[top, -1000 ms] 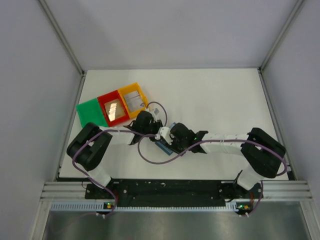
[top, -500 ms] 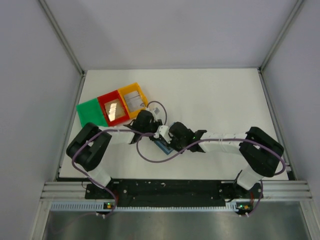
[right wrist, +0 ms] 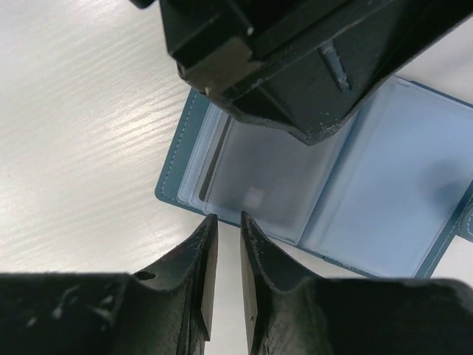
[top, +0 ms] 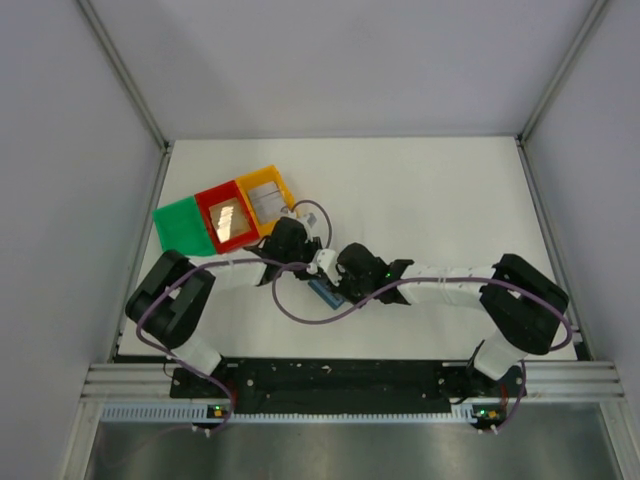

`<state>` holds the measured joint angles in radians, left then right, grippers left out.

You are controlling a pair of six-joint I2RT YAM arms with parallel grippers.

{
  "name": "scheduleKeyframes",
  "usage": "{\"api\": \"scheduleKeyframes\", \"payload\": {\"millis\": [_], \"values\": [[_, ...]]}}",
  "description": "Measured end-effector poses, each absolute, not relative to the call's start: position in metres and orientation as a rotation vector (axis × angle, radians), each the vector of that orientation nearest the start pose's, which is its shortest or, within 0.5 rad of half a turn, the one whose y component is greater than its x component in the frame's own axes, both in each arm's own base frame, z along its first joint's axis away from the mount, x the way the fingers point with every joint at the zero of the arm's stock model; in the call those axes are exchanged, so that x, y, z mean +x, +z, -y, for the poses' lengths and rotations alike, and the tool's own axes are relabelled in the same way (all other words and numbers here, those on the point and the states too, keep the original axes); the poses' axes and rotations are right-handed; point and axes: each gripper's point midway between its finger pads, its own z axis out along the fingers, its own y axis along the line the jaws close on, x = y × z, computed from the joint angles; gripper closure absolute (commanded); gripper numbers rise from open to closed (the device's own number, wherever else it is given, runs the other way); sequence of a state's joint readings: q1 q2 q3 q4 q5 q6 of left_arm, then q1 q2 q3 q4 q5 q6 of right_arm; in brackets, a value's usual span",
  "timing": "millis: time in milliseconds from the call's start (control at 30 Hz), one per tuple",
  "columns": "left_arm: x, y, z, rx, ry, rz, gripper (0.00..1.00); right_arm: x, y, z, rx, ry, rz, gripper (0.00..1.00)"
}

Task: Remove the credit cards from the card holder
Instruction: Remove the credit card from the card holder.

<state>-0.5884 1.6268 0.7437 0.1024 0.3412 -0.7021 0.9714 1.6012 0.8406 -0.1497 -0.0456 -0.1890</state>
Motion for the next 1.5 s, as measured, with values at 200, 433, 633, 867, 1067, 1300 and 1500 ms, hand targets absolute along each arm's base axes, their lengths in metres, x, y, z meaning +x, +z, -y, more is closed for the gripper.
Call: {"api": "scheduleKeyframes", "payload": {"millis": [200,433,633,867,1067,1300,1500], "values": [[0.269,0.043,0.277,0.049,-0.958,-2.528,0.68,0.208,0.039,-0.307,-1.343,0.405,-2.097,0.66],[0.268,0.037,0.28,0.06,-0.977,-2.537,0.68,0.21,0.045,-0.312,-1.304,0.428,-2.088,0.53],[0.267,0.037,0.283,0.073,-0.998,-2.532,0.69,0.213,0.043,-0.311,-1.283,0.419,-2.088,0.53],[0.267,0.038,0.283,0.074,-0.999,-2.532,0.69,0.217,0.037,-0.307,-1.262,0.402,-2.108,0.53],[0.266,0.038,0.284,0.077,-1.001,-2.532,0.69,0.216,0.03,-0.308,-1.276,0.407,-2.117,0.54],[0.266,0.038,0.285,0.079,-1.003,-2.531,0.69,0.22,0.028,-0.305,-1.266,0.369,-2.12,0.65],[0.266,0.038,0.285,0.081,-1.005,-2.531,0.69,0.227,0.028,-0.299,-1.24,0.314,-2.124,0.8]]}}
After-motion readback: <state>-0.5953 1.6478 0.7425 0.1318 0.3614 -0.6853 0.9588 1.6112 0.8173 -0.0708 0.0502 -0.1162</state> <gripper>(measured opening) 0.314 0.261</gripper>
